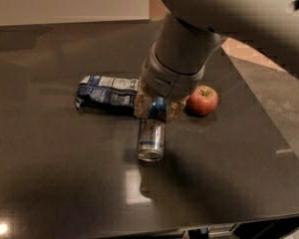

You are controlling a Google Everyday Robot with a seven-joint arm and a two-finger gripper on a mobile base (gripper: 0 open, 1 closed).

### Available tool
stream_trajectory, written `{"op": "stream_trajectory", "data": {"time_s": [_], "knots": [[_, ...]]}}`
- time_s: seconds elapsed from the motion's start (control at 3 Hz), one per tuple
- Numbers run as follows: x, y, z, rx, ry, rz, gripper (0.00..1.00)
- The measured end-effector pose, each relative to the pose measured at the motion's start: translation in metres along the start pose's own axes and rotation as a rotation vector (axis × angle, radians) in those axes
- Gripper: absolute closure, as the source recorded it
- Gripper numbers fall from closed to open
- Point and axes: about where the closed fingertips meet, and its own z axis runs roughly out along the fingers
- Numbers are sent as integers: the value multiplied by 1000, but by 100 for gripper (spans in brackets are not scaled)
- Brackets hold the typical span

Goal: Place redbull can upright

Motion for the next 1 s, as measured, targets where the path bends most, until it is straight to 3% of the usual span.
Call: {"op": "stream_trajectory", "data": {"time_s": [0.67,1.0], "knots": [[0,-2,-2,6,5,-34,100],[3,-8,-3,1,28,-94,100]]}}
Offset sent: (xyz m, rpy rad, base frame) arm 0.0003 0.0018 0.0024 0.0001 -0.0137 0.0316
